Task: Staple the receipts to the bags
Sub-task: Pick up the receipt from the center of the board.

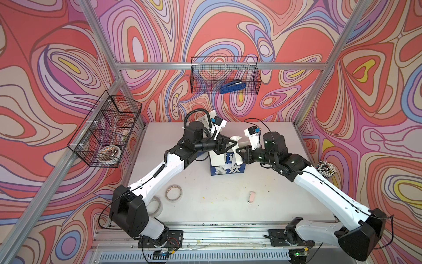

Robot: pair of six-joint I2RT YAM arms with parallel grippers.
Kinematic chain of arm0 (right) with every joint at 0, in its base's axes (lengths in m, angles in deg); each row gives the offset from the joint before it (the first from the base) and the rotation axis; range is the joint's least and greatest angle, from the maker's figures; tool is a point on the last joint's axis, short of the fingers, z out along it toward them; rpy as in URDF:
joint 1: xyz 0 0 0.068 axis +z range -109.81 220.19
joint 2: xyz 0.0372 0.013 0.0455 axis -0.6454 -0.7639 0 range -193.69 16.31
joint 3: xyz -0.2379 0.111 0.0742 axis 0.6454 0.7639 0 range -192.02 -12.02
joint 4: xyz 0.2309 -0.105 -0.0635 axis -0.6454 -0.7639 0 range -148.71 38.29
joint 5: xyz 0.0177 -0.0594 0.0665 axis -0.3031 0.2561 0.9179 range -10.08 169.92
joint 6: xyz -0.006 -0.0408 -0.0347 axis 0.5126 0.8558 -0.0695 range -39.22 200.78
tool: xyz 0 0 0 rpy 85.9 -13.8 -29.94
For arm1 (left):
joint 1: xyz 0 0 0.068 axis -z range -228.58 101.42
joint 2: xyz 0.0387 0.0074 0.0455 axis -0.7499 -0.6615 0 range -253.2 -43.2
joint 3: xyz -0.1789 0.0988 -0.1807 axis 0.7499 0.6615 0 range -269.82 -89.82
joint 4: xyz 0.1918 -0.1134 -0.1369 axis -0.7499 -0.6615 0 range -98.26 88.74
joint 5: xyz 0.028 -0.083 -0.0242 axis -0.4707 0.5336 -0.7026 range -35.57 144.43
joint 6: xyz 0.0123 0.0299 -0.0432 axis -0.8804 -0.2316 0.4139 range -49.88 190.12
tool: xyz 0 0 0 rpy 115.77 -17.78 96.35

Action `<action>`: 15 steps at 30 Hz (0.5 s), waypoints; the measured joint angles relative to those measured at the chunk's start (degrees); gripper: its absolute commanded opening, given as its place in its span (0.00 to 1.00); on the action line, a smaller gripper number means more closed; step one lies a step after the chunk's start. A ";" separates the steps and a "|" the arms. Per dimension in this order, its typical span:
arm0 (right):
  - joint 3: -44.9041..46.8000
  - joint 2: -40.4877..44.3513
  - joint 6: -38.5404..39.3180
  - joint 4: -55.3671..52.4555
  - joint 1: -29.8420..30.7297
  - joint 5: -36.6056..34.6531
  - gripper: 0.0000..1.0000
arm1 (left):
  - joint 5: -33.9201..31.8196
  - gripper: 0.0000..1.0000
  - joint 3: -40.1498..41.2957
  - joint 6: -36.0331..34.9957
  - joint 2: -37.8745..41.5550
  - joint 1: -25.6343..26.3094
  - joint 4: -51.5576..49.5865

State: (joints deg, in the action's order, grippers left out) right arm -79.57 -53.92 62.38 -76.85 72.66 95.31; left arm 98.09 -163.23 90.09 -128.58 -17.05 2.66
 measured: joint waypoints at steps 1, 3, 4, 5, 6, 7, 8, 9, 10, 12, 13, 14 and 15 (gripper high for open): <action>0.00 0.00 -0.13 0.07 0.07 -0.13 0.01 | -0.09 0.07 0.09 0.22 0.00 0.00 0.59; 0.00 0.00 -0.35 0.31 0.13 -0.55 0.01 | -0.28 0.00 0.33 0.28 0.00 0.00 1.38; 0.02 0.00 -0.42 0.33 0.13 -0.63 0.01 | -0.42 0.00 0.44 0.07 0.00 0.00 1.55; 0.07 0.02 -0.59 0.35 0.15 -0.83 0.03 | -0.46 0.00 0.48 0.00 0.00 0.00 1.60; 0.17 0.07 -0.66 0.39 0.15 -0.94 0.09 | -0.48 0.00 0.52 -0.28 0.00 0.00 1.60; 0.39 0.17 -0.68 0.70 0.15 -0.98 0.14 | -0.48 0.00 0.55 -0.52 0.00 0.00 1.60; 0.92 0.50 -0.50 1.18 0.15 -1.07 0.21 | -0.44 0.00 0.55 -1.16 0.00 0.00 1.57; 1.53 0.92 -0.52 1.55 0.15 -1.20 0.27 | -0.42 0.00 0.55 -1.73 0.00 0.00 1.49; 2.47 1.68 -0.24 2.08 0.15 -1.33 0.33 | -0.35 0.00 0.57 -2.40 0.00 0.00 1.42; 4.63 3.72 1.14 2.99 0.15 -1.38 0.45 | -0.17 0.00 0.59 -3.91 0.17 0.00 1.27; 5.75 5.05 2.21 3.39 0.15 -1.36 0.54 | 0.00 0.00 0.76 -4.76 0.50 0.00 1.03; 6.75 6.47 3.21 3.58 0.15 -1.27 0.58 | 0.26 0.00 0.87 -5.49 0.90 0.00 0.76; 7.65 7.78 4.52 3.87 0.17 -1.11 0.60 | 0.74 0.00 0.94 -6.36 1.31 0.00 0.52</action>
State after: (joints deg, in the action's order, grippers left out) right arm -71.92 -46.14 66.91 -72.99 72.84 94.20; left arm 98.83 -162.29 83.73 -127.27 -17.05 3.19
